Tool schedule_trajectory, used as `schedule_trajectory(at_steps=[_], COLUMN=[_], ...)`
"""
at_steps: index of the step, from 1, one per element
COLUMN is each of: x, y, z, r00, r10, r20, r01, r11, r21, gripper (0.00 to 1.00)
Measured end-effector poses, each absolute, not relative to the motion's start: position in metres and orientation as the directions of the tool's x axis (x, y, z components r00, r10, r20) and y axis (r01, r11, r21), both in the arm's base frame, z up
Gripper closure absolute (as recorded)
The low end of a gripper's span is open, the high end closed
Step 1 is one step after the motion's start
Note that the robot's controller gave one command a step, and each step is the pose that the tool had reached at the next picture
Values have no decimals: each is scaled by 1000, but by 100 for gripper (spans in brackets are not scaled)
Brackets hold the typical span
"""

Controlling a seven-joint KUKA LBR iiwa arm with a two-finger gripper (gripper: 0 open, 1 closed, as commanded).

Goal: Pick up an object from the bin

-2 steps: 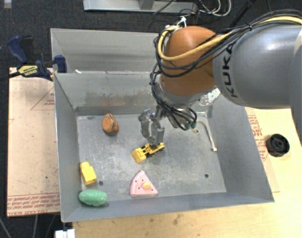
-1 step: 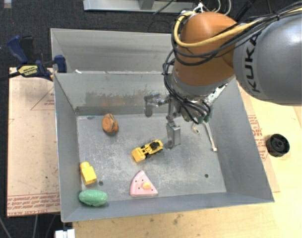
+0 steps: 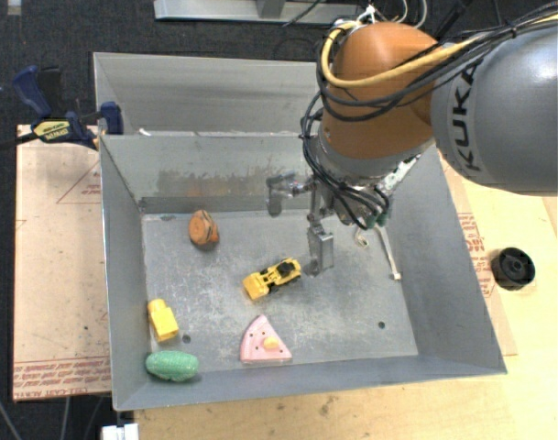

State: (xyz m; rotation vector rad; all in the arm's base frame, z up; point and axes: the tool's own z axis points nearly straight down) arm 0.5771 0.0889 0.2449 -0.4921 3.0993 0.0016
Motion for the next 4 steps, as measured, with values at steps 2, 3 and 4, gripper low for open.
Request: schedule_trajectory(at_steps=[2, 3, 4], x=[517, 536, 567], y=[71, 83, 88], z=[167, 142, 123], r00=[-958, -950, -903], r10=[-286, -312, -429], r20=[10, -5, -2], r01=[-286, -312, -429], r11=[958, 950, 903], r21=[3, 0, 1], gripper=[0, 0, 0])
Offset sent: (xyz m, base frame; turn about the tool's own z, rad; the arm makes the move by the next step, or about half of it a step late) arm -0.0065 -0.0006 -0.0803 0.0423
